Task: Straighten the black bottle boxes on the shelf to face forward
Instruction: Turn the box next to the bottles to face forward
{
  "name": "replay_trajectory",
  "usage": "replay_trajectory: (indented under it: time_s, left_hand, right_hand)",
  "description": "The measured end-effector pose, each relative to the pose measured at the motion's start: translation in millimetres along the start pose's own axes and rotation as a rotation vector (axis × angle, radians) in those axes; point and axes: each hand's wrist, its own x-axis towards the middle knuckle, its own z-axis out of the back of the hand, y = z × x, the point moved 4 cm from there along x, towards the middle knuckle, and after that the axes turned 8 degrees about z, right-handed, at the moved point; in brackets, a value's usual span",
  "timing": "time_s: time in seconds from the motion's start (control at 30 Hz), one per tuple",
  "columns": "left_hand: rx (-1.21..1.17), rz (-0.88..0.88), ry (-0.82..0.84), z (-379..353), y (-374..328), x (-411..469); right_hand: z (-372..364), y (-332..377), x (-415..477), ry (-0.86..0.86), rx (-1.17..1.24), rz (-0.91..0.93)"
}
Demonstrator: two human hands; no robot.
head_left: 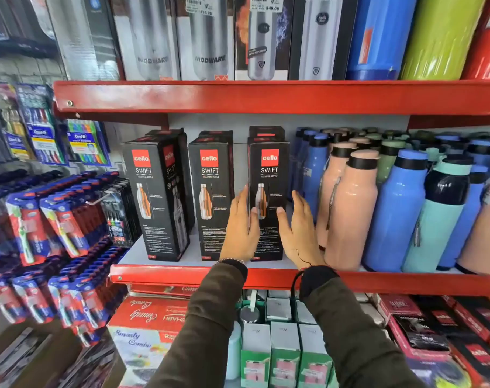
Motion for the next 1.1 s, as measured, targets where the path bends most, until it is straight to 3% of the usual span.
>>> replay_trajectory:
  time_s: [0.23,0.4,0.67,0.9,1.1]
  left_hand:
    - [-0.136,0.202,0.013,-5.5,9.7,-3.1]
    - [-0.121,0.271,-0.036,-7.1,24.4,3.4]
    - [-0.161,0.264,-0.079,-6.2,30.0,4.6]
    - [-0.460,0.331,-0.095,-3.8,25.8,-1.7]
    - [-0.473,0.268,-0.179,0.8,9.7,-12.7]
  right_hand:
    - [-20.4,-14.8,-2.7,0.057,0.188,-0.145]
    - [-20.7,-20.7,-4.7,-0.013,0.236,-0.153]
    - [-9.0,-21.8,-2.8,-0.172,0.317,-0.112]
    - [0.7,-10.0,-0.8,-0.100,0.376,-0.092]
    - [3.5,-3.5,2.1,-0.083,0.341,-0.084]
